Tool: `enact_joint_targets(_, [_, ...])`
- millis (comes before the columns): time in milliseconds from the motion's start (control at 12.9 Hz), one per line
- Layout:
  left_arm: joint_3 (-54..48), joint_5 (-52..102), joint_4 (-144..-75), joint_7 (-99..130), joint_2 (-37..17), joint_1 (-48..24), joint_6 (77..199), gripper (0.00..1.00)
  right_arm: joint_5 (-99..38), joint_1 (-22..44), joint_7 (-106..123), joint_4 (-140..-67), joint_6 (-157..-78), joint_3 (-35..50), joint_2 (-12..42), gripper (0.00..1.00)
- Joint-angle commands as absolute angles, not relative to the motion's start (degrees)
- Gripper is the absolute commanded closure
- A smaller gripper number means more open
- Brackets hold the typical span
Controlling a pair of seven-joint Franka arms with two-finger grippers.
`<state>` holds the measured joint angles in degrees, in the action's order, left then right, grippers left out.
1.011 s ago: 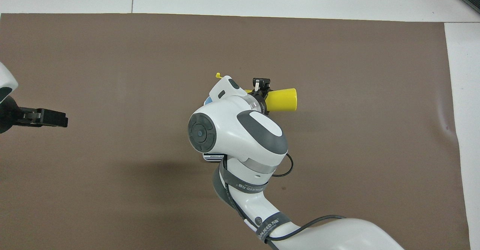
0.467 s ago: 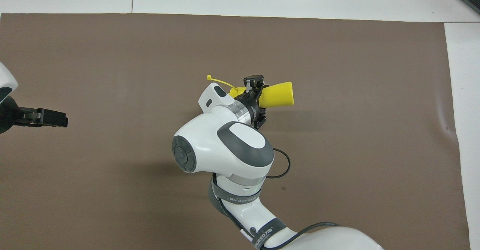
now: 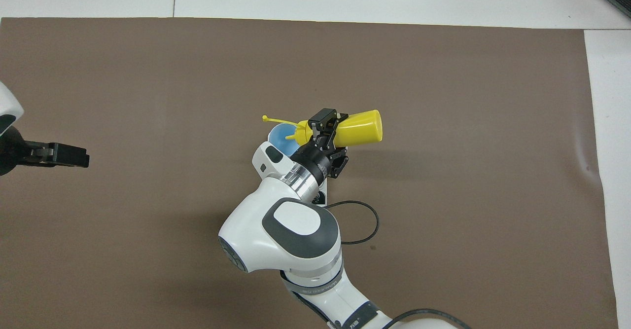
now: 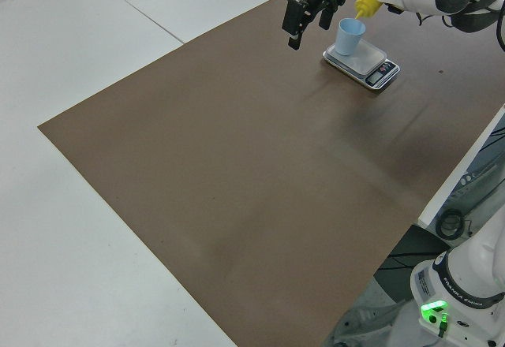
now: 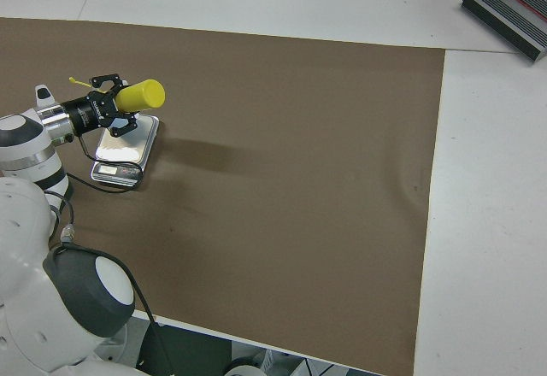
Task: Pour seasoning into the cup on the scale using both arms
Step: 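Hold the tilted bottle nozzle over the blue cup to pour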
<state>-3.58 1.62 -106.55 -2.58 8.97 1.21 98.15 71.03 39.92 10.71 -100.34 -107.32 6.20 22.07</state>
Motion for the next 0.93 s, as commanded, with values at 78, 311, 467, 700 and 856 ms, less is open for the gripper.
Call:
enact_joint_targets(78, [-3.9, 1.5, -107.0, -2.2, 9.7, 1.8, 97.8, 0.0, 77.4, 40.0, 8.1, -105.1, -106.2, 6.5, 18.4, 0.51])
enact_joint_targets(311, [-3.9, 1.5, -107.0, -2.2, 9.7, 1.8, 97.8, 0.0, 78.0, 40.4, 8.1, -105.4, -105.6, 6.5, 18.3, 0.51])
enact_joint_targets(467, [-3.9, 1.5, -107.0, -2.2, 9.7, 1.8, 97.8, 0.0, 78.0, 40.3, 7.9, -105.2, -105.5, 6.5, 18.3, 0.51])
enact_joint_targets(700, [-3.9, 1.5, -107.0, -2.2, 9.7, 1.8, 97.8, 0.0, 77.1, 40.3, 7.8, -103.8, -105.3, 6.6, 18.6, 0.5])
enact_joint_targets(856, [-3.9, 1.5, -107.0, -2.2, 9.7, 1.8, 97.8, 0.0, 73.5, 40.0, 7.6, -102.1, -106.1, 6.7, 18.6, 0.5])
